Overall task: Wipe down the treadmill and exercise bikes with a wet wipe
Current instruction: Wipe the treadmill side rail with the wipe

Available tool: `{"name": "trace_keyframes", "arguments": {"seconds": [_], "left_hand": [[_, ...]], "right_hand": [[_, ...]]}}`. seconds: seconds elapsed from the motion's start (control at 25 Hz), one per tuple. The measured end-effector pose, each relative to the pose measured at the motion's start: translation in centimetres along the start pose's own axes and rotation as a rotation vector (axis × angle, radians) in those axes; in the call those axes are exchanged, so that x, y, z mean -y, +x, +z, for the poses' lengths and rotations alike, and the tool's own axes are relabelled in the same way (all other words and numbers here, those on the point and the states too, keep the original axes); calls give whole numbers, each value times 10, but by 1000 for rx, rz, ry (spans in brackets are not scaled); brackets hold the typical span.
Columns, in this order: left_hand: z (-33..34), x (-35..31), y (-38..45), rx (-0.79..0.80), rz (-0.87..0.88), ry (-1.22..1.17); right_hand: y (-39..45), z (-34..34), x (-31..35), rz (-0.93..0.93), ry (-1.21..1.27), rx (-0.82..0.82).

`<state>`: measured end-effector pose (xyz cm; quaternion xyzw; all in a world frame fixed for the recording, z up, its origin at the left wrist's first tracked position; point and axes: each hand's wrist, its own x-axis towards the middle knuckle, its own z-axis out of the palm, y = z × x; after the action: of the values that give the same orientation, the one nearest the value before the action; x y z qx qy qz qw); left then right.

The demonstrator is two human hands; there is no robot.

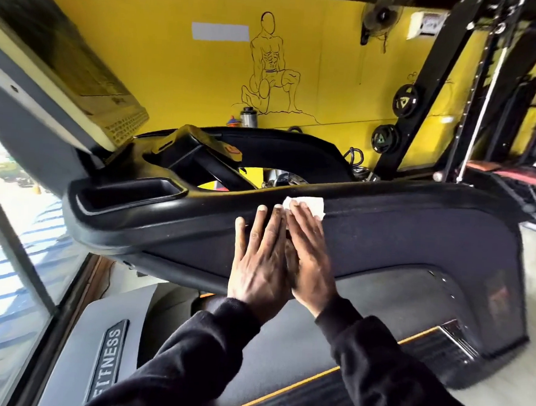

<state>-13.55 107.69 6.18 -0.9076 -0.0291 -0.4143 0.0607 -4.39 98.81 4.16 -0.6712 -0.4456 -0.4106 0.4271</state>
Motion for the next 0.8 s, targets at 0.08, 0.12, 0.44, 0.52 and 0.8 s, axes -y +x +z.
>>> {"name": "trace_keyframes", "arguments": {"seconds": [0.08, 0.12, 0.44, 0.52, 0.8], "left_hand": [[4, -8, 4, 25, 20, -3], [6, -10, 6, 26, 34, 16], [31, -28, 19, 19, 95, 116], [33, -35, 26, 29, 108, 120], [43, -54, 41, 84, 134, 173]], "right_hand": [[-4, -16, -25, -53, -33, 3], [-1, -23, -39, 4, -44, -58], [-6, -37, -72, 23, -32, -112], [4, -41, -81, 200, -40, -232], [-7, -60, -110, 142, -53, -238]]}}
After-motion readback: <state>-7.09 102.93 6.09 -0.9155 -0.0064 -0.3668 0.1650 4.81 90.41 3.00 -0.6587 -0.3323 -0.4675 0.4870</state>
